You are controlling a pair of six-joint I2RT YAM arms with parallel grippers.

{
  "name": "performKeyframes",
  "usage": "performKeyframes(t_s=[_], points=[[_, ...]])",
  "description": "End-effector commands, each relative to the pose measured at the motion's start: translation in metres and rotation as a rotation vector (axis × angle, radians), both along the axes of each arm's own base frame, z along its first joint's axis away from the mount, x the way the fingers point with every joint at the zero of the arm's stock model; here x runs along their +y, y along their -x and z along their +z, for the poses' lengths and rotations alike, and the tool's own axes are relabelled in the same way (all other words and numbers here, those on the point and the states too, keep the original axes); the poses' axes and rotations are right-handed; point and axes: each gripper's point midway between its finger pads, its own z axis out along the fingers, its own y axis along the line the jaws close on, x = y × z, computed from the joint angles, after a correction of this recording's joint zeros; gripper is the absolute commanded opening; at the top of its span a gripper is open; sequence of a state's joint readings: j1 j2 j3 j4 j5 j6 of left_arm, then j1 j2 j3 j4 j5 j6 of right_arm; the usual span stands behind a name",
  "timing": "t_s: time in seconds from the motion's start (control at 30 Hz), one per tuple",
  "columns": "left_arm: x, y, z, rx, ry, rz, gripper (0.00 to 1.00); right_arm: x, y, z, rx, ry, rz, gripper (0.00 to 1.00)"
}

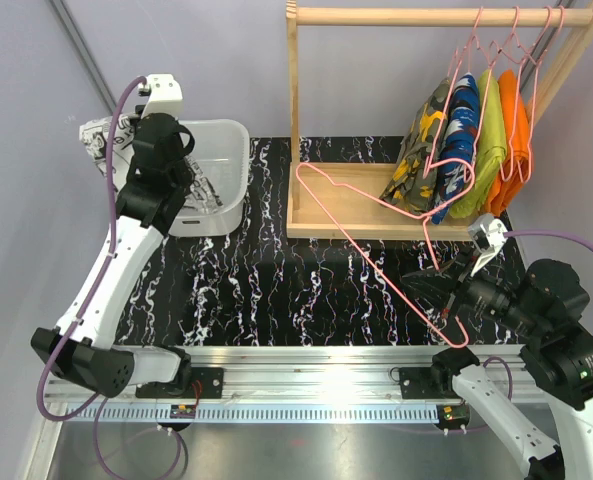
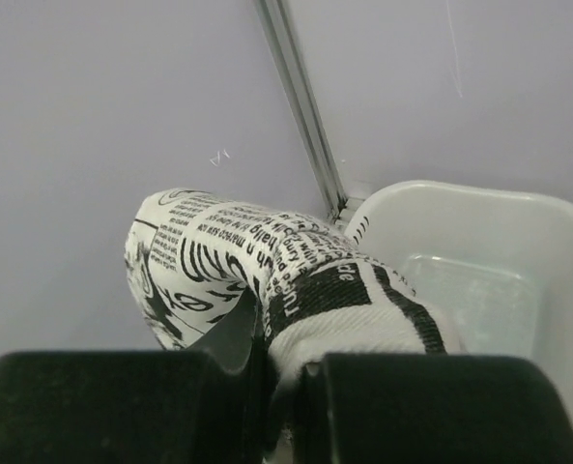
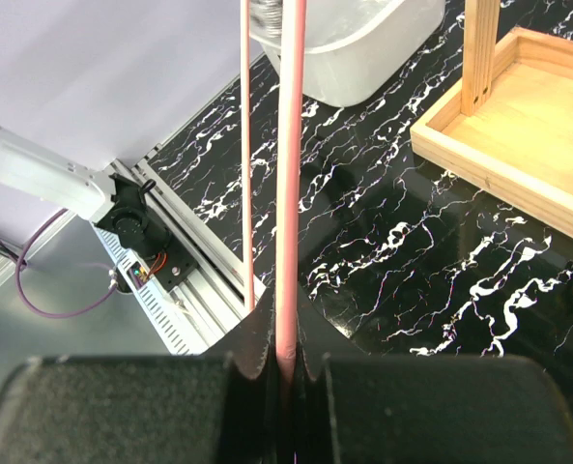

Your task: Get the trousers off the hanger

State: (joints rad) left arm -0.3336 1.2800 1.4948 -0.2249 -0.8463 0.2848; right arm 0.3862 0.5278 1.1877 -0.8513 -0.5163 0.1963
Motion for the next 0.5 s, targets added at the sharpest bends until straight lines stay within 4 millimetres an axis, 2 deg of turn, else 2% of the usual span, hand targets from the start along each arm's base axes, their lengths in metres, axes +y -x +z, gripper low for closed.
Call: performKeyframes(t_s=[0.0,0.1,0.23,0.33,0.47], points=[[-0.002,-0.009,0.036,-0.127,-0.023,-0.026,0.0,-0.004,0.013,0.025,-0.097,-0.024,0.012,0.0],[-0.001,-0.026,0.018,-0.059,-0.078,0.006,0.0,-0.005,0.017,0.029,-0.11,-0.026,0.017,0.0],[0.0,-0.04,0.006,-0.014,-0.119,0.046,0.0,-0.008,0.022,0.034,-0.126,-0.028,0.015,0.0],[0.006,-0.039,0.013,-0.032,-0.101,0.08,0.0,-0.01,0.022,0.033,-0.132,-0.023,0.008,0.0],[0.016,-0.027,0.029,-0.056,-0.093,0.124,0.0,-0.008,0.021,0.026,-0.123,-0.021,0.014,0.0]])
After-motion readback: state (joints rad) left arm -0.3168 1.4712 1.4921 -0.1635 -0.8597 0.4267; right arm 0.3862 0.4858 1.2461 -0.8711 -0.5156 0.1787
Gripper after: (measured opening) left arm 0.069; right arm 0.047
